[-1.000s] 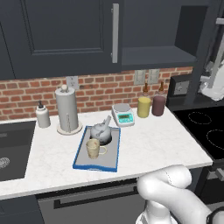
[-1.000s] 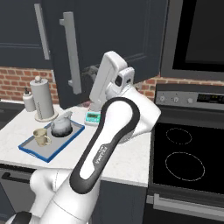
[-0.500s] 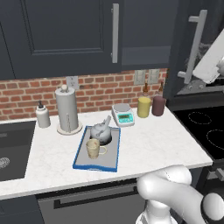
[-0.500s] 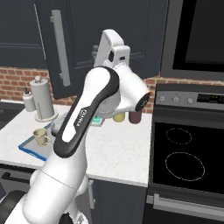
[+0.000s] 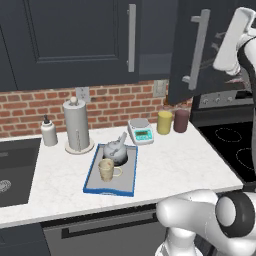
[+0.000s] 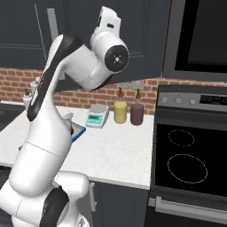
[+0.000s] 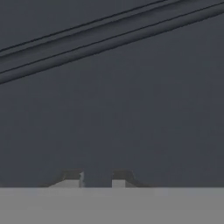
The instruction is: Pick the kettle from the counter and place it on the tray. Then pick the mug from the cabinet and place it on the tray. Then close the cabinet doors.
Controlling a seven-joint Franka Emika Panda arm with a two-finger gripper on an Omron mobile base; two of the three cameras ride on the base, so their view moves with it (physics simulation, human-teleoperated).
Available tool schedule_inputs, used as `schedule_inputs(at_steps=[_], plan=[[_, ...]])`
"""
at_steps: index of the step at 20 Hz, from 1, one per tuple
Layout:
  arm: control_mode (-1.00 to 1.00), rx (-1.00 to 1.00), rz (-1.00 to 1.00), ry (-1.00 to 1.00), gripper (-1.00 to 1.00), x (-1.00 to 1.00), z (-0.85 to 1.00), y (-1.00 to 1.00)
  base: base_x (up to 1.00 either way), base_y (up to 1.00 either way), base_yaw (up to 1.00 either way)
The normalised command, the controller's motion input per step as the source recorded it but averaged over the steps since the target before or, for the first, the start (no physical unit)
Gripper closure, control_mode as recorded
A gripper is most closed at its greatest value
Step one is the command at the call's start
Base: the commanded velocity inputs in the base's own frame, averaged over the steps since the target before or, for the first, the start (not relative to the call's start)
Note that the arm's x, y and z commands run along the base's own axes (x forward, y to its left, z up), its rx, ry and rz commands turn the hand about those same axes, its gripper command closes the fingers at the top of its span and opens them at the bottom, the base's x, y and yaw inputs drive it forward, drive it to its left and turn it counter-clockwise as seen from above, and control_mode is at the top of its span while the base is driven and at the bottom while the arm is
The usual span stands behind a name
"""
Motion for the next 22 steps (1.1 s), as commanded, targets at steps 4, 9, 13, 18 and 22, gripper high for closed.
schedule_inputs(at_steps=[4,9,13,18,22], plan=[[-1.00,0.00,-0.30,0.18,1.00,0.92,-0.29,0.34,0.00,0.00,0.00],[-1.00,0.00,-0.25,0.12,1.00,0.85,-0.32,0.28,0.00,0.00,0.00],[-1.00,0.00,-0.20,0.04,1.00,0.81,-0.51,0.15,0.00,0.00,0.00],[-1.00,0.00,-0.15,0.02,1.00,0.81,-0.51,0.00,0.00,0.00,0.00],[-1.00,0.00,-0.05,0.10,1.00,0.82,-0.38,-0.02,0.00,0.00,0.00]])
